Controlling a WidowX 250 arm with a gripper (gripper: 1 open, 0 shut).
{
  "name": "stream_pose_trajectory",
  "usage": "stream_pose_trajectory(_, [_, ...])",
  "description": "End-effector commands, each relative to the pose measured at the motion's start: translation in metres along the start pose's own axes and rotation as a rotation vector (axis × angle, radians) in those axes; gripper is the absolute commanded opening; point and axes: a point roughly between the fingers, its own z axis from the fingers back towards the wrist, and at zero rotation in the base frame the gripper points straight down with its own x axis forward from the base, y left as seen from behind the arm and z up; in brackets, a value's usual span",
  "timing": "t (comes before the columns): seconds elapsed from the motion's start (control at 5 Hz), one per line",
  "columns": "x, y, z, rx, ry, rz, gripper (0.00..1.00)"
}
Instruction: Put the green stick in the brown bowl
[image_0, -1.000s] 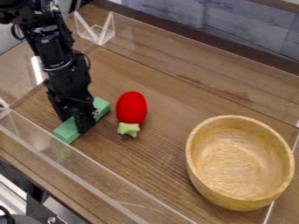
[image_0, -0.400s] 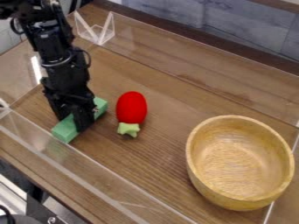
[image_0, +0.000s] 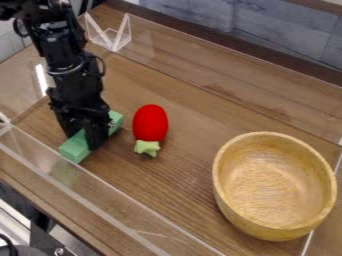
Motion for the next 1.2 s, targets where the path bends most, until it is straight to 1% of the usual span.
stream_pose_trajectory(0.0, [0.0073,0.0020,0.0162,0.040,-0.048,-0.002,0.00])
stream_pose_trajectory(1.0, [0.0081,-0.0015,0.0213,0.055,-0.039,0.032,0.00])
